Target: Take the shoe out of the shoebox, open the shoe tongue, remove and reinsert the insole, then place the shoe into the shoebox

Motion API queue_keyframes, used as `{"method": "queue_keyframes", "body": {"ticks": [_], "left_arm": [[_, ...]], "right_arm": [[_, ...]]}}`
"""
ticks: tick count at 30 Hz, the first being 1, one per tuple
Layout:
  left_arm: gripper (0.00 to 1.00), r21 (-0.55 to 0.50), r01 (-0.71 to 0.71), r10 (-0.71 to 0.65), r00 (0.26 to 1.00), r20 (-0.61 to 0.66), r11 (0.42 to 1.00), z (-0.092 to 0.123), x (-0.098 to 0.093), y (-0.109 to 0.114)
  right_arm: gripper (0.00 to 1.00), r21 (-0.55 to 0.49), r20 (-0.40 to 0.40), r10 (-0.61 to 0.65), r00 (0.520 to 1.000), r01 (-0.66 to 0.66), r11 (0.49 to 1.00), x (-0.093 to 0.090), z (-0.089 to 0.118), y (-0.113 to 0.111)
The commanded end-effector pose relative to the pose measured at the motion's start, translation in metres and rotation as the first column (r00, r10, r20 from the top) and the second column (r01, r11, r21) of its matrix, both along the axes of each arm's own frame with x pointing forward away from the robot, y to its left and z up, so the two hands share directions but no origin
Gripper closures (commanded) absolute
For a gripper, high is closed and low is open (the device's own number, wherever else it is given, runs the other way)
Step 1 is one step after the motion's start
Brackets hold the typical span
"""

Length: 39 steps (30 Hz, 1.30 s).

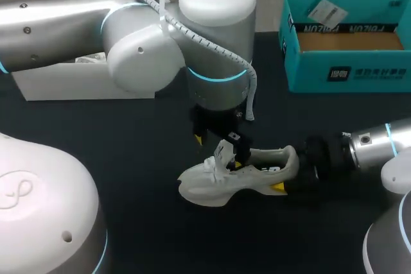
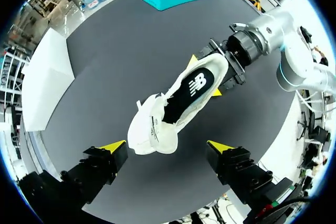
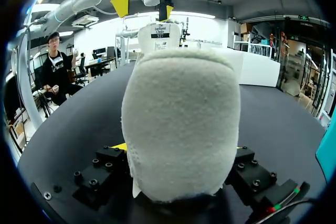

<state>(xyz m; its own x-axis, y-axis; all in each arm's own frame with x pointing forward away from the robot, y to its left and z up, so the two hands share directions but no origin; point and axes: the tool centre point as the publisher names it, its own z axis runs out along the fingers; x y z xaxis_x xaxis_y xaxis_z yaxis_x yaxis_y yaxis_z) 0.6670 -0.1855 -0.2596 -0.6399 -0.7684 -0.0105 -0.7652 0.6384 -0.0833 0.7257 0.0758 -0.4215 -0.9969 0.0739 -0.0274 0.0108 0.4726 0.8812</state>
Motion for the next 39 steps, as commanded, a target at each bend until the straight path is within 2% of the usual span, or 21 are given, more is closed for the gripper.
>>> {"method": "queue_keyframes", "body": {"ticks": [1, 4, 8, 13, 14, 15, 16, 17, 25, 32, 39], "left_arm": [[0.0, -0.072, 0.519, -0.52, 0.854, 0.003, 0.852, -0.002, 0.001, 0.008], [0.0, -0.072, 0.519, -0.52, 0.854, 0.003, 0.852, -0.002, 0.001, 0.008], [0.0, -0.027, 0.53, -0.529, 0.848, 0.028, 0.848, 0.007, 0.009, -0.002], [0.0, 0.007, 0.548, -0.548, 0.837, 0.008, 0.837, 0.018, 0.01, -0.013], [0.11, 0.016, 0.554, -0.554, 0.833, -0.01, 0.833, 0.019, 0.011, -0.015], [0.54, 0.02, 0.557, -0.556, 0.831, -0.01, 0.831, 0.019, 0.01, -0.018], [0.81, 0.021, 0.568, -0.567, 0.823, -0.024, 0.823, 0.02, 0.011, -0.02], [1.0, 0.025, 0.571, -0.57, 0.821, -0.039, 0.821, 0.019, 0.011, -0.023], [1.0, 0.046, 0.599, -0.598, 0.801, -0.031, 0.799, 0.015, 0.013, -0.041], [1.0, 0.028, 0.623, -0.623, 0.782, -0.012, 0.782, -0.001, 0.02, -0.058], [1.0, 0.062, 0.676, -0.677, 0.736, -0.003, 0.735, -0.024, 0.029, -0.066]], "right_arm": [[1.0, -0.003, 0.001, -0.002, 1.0, 0.002, 1.0, 0.0, 0.0, 0.001], [1.0, -0.003, 0.001, -0.002, 1.0, 0.002, 1.0, 0.0, 0.0, 0.001], [1.0, -0.003, 0.001, -0.002, 1.0, 0.002, 1.0, 0.0, 0.0, 0.001], [1.0, -0.003, 0.001, -0.002, 1.0, 0.002, 1.0, 0.0, 0.0, 0.001], [1.0, -0.003, 0.001, -0.002, 1.0, 0.002, 1.0, 0.0, 0.0, 0.001], [1.0, -0.003, 0.001, -0.002, 1.0, 0.002, 1.0, 0.0, 0.0, 0.001], [1.0, -0.003, 0.001, -0.002, 1.0, 0.002, 1.0, 0.0, 0.0, 0.001], [1.0, -0.003, 0.001, -0.002, 1.0, 0.002, 1.0, 0.0, 0.0, 0.001], [1.0, -0.003, 0.001, -0.002, 1.0, 0.002, 1.0, 0.0, 0.0, 0.001], [1.0, -0.003, 0.001, -0.002, 1.0, 0.002, 1.0, 0.0, 0.0, 0.001], [1.0, -0.003, 0.001, -0.002, 1.0, 0.002, 1.0, 0.0, 0.0, 0.001]]}}
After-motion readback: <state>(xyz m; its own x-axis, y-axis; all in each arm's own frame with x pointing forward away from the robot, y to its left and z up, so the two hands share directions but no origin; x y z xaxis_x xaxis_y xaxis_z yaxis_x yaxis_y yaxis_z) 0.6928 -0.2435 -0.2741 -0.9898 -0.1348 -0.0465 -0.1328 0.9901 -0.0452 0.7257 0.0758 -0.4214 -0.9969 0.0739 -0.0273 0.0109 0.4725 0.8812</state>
